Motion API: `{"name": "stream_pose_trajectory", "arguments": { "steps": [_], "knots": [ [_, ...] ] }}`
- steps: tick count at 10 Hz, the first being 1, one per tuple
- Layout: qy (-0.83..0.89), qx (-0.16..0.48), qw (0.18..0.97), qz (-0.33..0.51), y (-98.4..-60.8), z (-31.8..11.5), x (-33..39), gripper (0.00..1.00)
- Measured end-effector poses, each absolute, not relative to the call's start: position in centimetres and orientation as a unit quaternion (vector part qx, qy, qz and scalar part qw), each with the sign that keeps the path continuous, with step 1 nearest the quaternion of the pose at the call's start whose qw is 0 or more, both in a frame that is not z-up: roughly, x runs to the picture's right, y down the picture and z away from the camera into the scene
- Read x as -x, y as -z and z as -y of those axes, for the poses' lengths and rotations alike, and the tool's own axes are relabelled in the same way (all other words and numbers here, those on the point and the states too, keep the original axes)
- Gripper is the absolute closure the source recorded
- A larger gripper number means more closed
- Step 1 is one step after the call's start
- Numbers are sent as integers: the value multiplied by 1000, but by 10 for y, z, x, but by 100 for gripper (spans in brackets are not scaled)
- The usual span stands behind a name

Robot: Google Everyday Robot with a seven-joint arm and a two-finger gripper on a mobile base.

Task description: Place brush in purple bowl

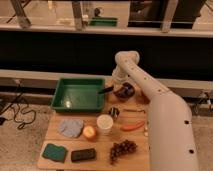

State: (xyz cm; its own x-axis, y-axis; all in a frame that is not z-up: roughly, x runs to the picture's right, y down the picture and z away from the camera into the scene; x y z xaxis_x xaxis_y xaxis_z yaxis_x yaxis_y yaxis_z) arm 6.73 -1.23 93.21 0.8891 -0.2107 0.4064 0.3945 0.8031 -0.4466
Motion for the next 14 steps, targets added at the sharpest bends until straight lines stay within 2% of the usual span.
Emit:
{"name": "stream_pose_trajectory", "arguments": {
  "steps": [6,7,9,14],
  "knots": [
    [168,269,932,175,-931,9,-63,100],
    [168,269,932,175,-931,9,-63,98],
    [167,268,933,174,-930,10,-64,84],
    [166,269,933,173,-930,10,-64,83]
  ]
}}
